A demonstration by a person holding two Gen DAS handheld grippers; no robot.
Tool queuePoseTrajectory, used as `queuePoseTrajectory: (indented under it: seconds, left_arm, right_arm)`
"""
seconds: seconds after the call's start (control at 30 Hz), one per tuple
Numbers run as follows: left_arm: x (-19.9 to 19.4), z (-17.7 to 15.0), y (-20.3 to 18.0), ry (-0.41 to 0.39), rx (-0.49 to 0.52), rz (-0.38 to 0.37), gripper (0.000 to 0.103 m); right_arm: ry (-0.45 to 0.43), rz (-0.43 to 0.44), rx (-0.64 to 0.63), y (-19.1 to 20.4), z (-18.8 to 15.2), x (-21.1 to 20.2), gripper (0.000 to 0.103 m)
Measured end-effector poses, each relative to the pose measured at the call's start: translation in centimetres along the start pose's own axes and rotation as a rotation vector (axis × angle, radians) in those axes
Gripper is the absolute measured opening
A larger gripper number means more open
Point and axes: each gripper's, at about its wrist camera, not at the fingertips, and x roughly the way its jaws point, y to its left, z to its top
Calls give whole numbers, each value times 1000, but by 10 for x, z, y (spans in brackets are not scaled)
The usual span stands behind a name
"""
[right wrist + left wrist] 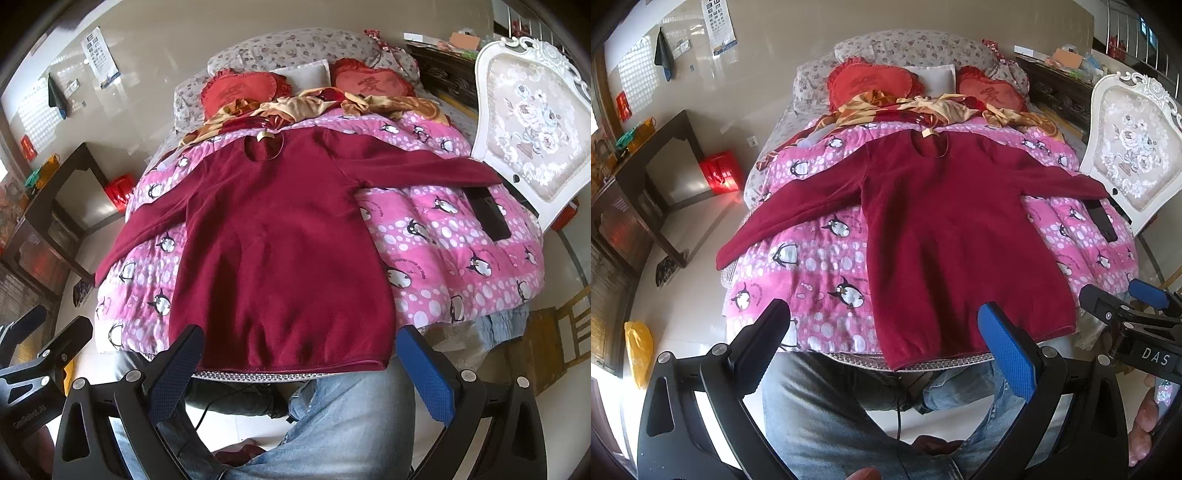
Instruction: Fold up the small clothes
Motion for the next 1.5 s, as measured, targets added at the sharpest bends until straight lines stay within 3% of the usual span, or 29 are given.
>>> queuePoseTrajectory:
  seconds: [1.5]
  left_arm:
    - [13,-3,2,19,-7,0,102]
  right_arm:
    - [-9,-5,-4,3,6,-3,103]
